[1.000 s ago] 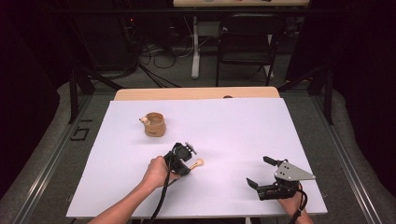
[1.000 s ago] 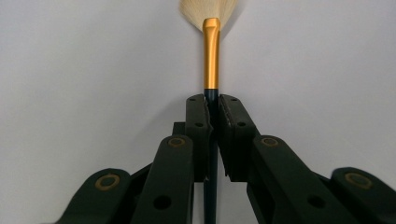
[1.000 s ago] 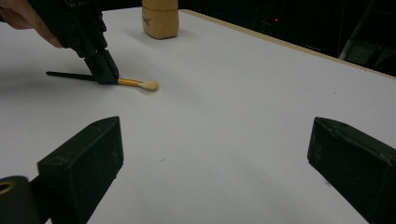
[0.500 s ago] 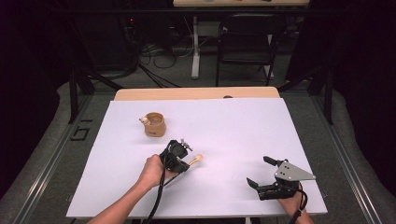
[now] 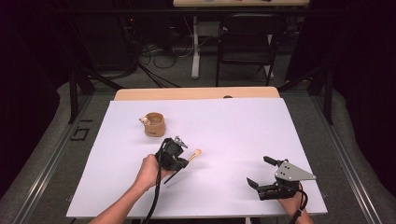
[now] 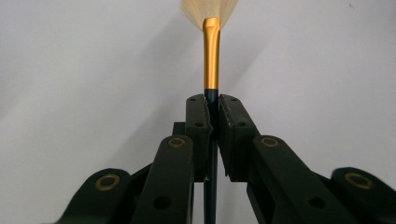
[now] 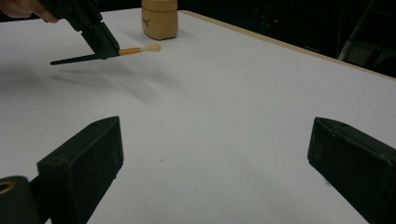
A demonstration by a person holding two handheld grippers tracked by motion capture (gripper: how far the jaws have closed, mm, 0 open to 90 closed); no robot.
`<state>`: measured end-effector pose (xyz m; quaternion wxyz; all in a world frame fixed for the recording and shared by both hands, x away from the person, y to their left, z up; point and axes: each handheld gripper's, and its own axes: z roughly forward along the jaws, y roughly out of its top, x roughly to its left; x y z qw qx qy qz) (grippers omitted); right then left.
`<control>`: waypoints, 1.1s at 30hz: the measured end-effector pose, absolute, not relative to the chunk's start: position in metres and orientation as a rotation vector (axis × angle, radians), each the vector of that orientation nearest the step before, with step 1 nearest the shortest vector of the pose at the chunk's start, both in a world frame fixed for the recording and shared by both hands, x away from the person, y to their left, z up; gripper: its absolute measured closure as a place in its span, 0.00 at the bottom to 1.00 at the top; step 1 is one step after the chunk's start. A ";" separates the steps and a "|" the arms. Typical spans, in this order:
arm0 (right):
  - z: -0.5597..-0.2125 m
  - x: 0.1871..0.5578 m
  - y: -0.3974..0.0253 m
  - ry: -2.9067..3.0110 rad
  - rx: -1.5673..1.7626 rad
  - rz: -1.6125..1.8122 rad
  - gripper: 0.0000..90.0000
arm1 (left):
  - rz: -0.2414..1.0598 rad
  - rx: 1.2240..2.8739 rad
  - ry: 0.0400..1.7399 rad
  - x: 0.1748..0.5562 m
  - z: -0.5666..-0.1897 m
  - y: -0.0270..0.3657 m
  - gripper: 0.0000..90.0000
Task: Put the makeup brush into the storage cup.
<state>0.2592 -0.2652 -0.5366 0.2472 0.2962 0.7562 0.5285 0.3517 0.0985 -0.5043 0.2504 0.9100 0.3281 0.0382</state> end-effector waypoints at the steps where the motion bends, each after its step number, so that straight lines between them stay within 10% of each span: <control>1: -0.536 0.259 -0.266 2.074 0.807 1.436 0.03 | 0.109 2.469 0.892 0.351 -0.504 0.099 0.93; 33: -0.537 0.260 -0.266 2.071 0.808 1.437 0.03 | 0.205 2.285 0.895 0.347 -0.490 0.123 0.93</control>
